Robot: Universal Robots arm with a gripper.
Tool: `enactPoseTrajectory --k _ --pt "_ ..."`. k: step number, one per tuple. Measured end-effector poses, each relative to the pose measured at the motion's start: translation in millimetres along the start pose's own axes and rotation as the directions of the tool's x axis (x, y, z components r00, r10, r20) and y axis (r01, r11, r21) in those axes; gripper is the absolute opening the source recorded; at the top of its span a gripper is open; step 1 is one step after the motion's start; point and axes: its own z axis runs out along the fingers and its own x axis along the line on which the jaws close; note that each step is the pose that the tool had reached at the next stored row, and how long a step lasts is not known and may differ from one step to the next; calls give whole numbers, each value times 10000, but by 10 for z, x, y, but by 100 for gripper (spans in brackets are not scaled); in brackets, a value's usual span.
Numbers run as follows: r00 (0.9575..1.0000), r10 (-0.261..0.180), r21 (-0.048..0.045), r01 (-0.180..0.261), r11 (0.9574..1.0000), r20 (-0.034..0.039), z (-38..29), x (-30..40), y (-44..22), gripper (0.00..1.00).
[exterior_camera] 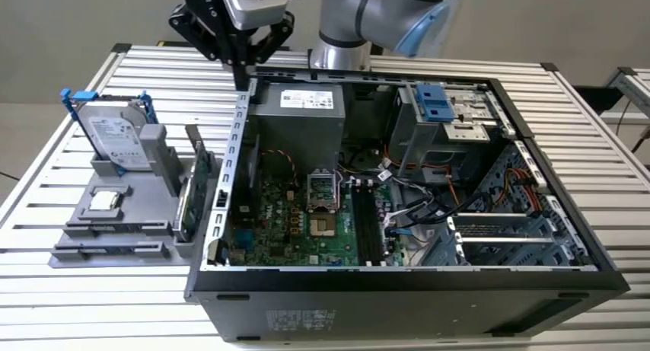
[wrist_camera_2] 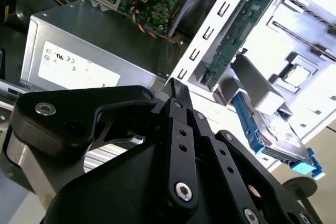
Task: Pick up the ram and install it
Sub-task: 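Reach for the ram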
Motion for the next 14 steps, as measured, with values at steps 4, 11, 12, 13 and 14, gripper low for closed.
enactPoseTrajectory --k 4,11,12,13,14 --pt "10000 0 0 0 10000 0 -1 49 -3 0" --pt "10000 -1 0 1 10000 0 -3 133 -10 0" --pt "10000 0 0 0 10000 0 -3 147 -10 0" --pt "10000 -1 0 1 10000 0 -4 161 -12 0" --pt "10000 0 0 0 10000 0 -4 176 -12 0"
